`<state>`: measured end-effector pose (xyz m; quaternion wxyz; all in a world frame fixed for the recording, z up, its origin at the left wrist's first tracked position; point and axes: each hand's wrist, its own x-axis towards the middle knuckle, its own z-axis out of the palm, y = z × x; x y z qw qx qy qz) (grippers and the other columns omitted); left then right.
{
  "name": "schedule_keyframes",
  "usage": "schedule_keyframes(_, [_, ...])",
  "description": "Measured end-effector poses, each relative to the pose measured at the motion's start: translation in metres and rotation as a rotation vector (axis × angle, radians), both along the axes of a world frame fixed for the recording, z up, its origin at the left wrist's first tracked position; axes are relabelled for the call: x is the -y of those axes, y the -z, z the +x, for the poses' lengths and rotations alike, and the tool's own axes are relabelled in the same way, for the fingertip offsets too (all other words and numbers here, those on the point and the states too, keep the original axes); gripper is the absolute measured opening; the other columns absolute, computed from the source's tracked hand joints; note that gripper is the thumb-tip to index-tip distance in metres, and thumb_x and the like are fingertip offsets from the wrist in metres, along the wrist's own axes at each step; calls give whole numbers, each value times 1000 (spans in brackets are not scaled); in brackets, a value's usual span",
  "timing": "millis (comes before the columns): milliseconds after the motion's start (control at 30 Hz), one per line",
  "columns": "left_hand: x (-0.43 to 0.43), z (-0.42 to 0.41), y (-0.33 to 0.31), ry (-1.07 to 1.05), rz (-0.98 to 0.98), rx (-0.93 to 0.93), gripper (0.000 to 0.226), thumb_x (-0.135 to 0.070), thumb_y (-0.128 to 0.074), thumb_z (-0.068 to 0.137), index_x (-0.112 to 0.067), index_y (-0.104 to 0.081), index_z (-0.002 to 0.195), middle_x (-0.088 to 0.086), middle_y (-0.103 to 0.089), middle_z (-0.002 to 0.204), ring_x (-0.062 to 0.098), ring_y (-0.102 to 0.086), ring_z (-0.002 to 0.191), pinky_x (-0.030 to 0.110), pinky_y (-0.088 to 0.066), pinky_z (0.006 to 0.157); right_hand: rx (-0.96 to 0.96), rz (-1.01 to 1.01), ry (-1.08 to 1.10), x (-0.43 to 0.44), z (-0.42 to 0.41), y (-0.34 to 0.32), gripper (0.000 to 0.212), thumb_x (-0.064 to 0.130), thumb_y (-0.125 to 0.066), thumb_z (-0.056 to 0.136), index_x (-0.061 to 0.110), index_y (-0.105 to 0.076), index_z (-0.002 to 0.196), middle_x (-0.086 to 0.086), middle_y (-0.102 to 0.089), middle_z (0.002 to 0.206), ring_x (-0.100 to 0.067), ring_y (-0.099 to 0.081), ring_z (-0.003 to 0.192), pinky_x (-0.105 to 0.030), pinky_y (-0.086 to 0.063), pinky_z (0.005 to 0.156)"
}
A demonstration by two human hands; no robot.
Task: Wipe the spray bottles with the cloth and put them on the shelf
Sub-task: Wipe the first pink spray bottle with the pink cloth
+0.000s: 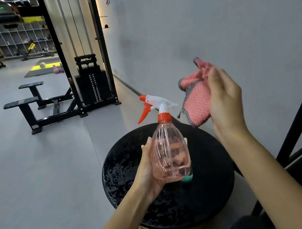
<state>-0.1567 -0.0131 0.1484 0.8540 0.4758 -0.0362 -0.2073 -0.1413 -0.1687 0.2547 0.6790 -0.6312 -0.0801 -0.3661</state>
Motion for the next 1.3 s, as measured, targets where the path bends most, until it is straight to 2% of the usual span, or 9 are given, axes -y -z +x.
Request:
schedule_keyframes(100, [4,0,-1,18,-6,9,67,-63,-34,83,-15,-61,121,9,-75,103,24,-73,90,44,-60,68,127,-350,206,-19,7,-8,32,20,-43,102,3,-60,123,0,-61,123,12,-55,104,1,-36,87])
schedule_keyframes(200, [6,1,-1,19,23,11,67,-64,-35,80,-15,-64,115,11,-75,100,27,-73,89,47,-59,72,153,-642,213,-35,16,-3,33,17,-46,101,1,-56,129,-15,-55,132,-6,-49,116,4,-29,95])
schedule_keyframes(433, [8,0,-1,27,72,37,64,-64,-36,80,-18,-65,113,8,-75,104,25,-73,92,42,-59,72,63,-1199,127,-45,23,15,38,20,-49,100,7,-52,136,-17,-40,148,-31,-44,135,-35,-39,104])
schedule_keyframes(567, [8,0,2,0,56,50,61,-63,-39,81,-18,-67,111,10,-74,106,26,-72,93,44,-59,73,30,-1442,114,-40,21,18,43,22,-48,101,8,-46,141,-10,-38,152,-25,-26,146,-33,-15,117])
schedule_keyframes(700, [11,-1,4,-23,17,50,52,-61,-41,83,-24,-73,100,11,-74,106,26,-72,91,47,-59,73,-127,-1586,79,-36,11,17,50,32,-31,105,21,-19,153,5,-7,162,-16,3,150,-46,0,122])
schedule_keyframes(800, [10,-1,4,-25,19,56,52,-62,-41,82,-26,-71,105,14,-73,107,31,-72,89,47,-59,69,-219,-1660,25,-36,-1,21,52,32,-22,106,27,-3,154,11,7,162,-10,17,147,-52,8,119])
schedule_keyframes(933, [10,-2,5,14,49,91,57,-63,-36,86,-25,-70,111,14,-73,107,31,-71,90,51,-58,77,-269,-1644,17,-33,0,19,54,29,-23,106,27,2,154,12,11,161,-10,20,146,-51,7,120])
schedule_keyframes(1133, [12,-2,4,9,64,101,62,-62,-37,81,-20,-62,120,8,-75,105,25,-73,90,43,-60,67,-276,-1563,79,-34,11,8,55,27,-24,106,23,3,154,9,13,161,-13,17,148,-43,8,120])
schedule_keyframes(1300, [8,-2,4,-7,37,106,51,-61,-37,84,-31,-75,102,11,-73,111,27,-71,94,49,-59,79,-270,-1635,52,-32,-3,15,56,28,-22,107,23,8,153,8,18,160,-12,20,147,-42,10,120])
